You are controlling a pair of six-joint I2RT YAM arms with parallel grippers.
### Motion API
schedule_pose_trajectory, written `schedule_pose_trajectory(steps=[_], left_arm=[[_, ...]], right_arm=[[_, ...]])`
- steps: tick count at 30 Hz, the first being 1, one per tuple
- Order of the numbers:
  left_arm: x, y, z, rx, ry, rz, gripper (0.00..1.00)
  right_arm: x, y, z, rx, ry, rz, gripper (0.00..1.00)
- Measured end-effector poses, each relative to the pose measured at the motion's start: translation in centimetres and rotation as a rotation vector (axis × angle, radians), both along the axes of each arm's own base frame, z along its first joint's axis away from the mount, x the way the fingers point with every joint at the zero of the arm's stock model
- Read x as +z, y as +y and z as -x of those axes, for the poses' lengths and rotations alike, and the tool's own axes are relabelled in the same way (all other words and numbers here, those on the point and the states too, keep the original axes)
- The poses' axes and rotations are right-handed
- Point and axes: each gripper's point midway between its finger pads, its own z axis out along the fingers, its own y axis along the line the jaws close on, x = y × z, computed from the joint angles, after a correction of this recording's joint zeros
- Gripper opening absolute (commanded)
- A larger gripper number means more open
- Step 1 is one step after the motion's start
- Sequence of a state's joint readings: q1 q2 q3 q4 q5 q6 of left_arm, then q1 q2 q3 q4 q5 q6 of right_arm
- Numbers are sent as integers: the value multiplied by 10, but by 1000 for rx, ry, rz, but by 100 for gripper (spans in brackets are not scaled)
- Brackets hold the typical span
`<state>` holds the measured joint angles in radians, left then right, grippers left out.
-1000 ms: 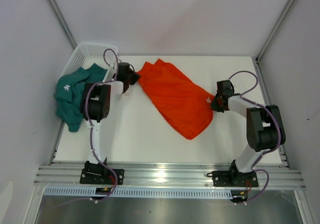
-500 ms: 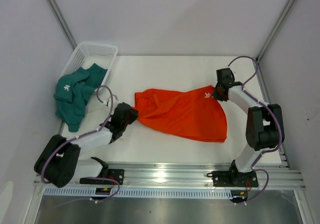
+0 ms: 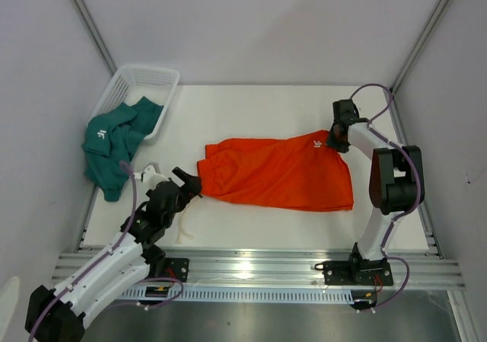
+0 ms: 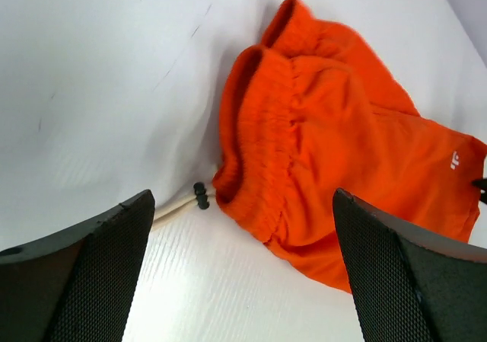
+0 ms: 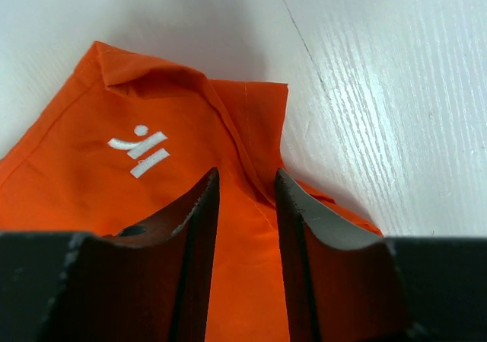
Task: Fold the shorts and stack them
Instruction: Fold the shorts
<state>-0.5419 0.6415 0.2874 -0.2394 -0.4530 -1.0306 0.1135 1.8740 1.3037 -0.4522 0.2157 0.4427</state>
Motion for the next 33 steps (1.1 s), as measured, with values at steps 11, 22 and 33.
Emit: schedule_pose_trajectory(steps=[11, 22, 33], left_arm=[[49, -3, -74, -204, -29, -86, 99], [-26, -23, -89, -411, 140, -41, 83], [-32, -20, -107, -392, 97, -59, 82]], right_arm=[[10, 18, 3, 62, -25, -24, 50], [41, 60, 28, 165, -124, -82, 50], [49, 65, 36, 183, -175, -115, 50]])
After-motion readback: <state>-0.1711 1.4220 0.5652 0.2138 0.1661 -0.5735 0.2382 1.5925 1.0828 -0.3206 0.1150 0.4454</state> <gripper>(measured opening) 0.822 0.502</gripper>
